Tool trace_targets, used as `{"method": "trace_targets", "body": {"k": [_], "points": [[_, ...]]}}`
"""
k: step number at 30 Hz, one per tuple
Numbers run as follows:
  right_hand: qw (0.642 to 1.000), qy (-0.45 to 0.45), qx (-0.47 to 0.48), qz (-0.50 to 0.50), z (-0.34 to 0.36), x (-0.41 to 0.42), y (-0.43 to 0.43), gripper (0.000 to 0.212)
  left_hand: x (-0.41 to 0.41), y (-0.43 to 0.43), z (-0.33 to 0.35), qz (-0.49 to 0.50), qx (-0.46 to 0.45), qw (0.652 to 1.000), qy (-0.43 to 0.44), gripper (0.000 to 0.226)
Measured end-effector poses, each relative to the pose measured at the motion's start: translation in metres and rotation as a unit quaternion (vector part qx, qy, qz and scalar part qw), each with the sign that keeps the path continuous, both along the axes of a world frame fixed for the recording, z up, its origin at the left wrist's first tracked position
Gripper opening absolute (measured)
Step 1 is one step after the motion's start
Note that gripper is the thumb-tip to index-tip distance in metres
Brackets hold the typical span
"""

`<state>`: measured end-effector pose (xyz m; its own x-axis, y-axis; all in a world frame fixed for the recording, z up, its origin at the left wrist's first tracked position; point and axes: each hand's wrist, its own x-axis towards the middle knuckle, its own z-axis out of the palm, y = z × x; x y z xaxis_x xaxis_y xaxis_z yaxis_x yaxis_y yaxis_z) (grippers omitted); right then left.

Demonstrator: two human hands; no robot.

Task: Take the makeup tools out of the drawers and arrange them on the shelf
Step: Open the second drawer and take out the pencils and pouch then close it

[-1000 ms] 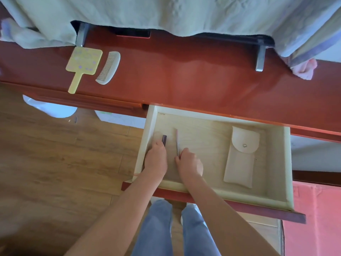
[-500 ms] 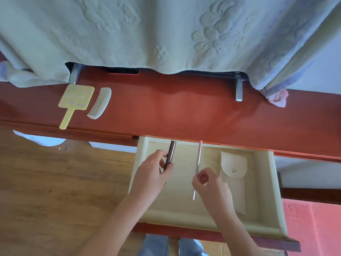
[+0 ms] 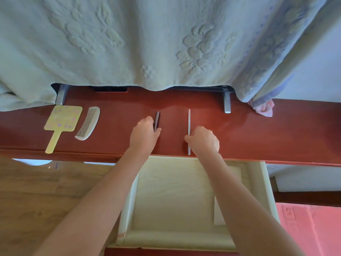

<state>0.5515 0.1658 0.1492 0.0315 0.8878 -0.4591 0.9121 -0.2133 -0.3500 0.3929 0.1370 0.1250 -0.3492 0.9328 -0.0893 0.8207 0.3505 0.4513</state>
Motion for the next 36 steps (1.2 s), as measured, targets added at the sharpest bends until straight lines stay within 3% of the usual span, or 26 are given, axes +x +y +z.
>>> {"method": "trace_targets", "body": {"k": [7,9,12,14,16,18,20,25,31,36], "points": [[1.000,-0.003,0.012,-0.003,-0.001,0.001,-0.002,0.025,-0.002,-0.002,0.001,0.005,0.011,1.000,0.018,0.038],[0.999,0.014,0.032,-0.009,0.002,0.009,-0.009,0.024,0.000,-0.010,0.005,0.000,0.057,0.997,0.054,0.036],[0.997,0.037,0.064,-0.021,0.008,0.041,-0.033,0.018,0.013,-0.032,0.008,-0.090,0.179,0.977,0.075,0.022],[0.998,0.038,0.051,-0.022,0.004,0.073,-0.056,0.013,0.031,-0.049,0.007,-0.184,0.206,0.960,0.052,0.020],[0.999,0.022,0.009,-0.027,-0.008,0.108,-0.077,0.009,0.054,-0.067,0.000,-0.249,0.168,0.954,0.002,0.020],[0.998,0.005,-0.042,-0.042,-0.026,0.140,-0.094,0.011,0.081,-0.084,-0.013,-0.273,0.063,0.959,-0.048,0.023],[0.994,-0.008,-0.090,-0.064,-0.045,0.165,-0.106,0.014,0.109,-0.096,-0.034,-0.297,-0.054,0.952,-0.046,0.031],[0.990,-0.056,-0.116,-0.051,-0.072,0.189,-0.117,0.035,0.161,-0.107,-0.082,-0.253,-0.211,0.938,-0.109,0.040],[0.984,-0.059,-0.157,-0.052,-0.089,0.184,-0.121,0.029,0.189,-0.111,-0.097,-0.116,-0.241,0.921,-0.283,0.025],[0.983,0.008,-0.164,-0.087,-0.083,0.184,-0.122,0.028,0.192,-0.112,-0.090,-0.100,-0.249,0.917,-0.296,0.015]]}}
